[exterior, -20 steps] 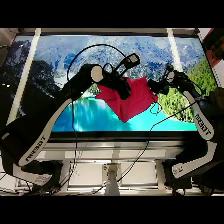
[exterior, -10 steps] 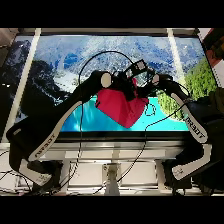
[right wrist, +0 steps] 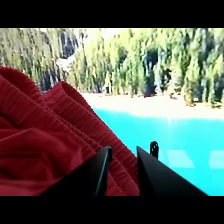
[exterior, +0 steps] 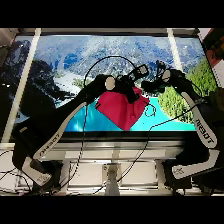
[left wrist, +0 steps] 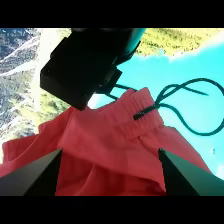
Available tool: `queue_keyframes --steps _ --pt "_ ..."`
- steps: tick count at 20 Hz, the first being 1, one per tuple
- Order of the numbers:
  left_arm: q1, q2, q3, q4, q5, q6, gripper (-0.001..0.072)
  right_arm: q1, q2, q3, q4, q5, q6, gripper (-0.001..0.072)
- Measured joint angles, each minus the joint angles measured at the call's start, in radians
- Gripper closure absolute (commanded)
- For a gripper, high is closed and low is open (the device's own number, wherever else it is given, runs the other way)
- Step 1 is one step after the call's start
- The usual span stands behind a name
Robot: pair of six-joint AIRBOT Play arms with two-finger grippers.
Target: Fold the clothes and pants, and hang the long-sleeved shirts on hangers.
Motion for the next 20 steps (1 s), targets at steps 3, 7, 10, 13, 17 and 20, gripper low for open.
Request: queue_keyframes --steps 3,7,10,13,17,20 --pt "-0.001 0.006 0.000 -0.075 0.014 -0.002 0.0007 -0.033 0.037 0.002 -0.023 0.008 -0.002 0.0461" --pt "0.011 0.041 0.001 -0.116 0.021 -0.003 0.0010 -0.073 0.087 0.026 -0.036 0.061 -0.072 0.0466" --pt "0.042 0.087 0.001 -0.123 0.023 -0.003 0.0010 -0.077 0.109 0.053 0.057 0.146 -0.196 0.0693" --pt "0.083 0.152 0.001 -0.124 0.024 -0.003 0.0010 -0.042 0.116 0.065 0.195 0.228 -0.288 0.0694" --pt "0.142 0.257 0.001 -0.128 0.024 -0.003 0.0010 0.072 0.119 0.071 0.282 0.296 -0.353 0.0695" --pt "0.176 0.316 0.001 -0.128 0.024 -0.003 0.0010 0.204 0.113 0.069 0.289 0.304 -0.376 0.0695"
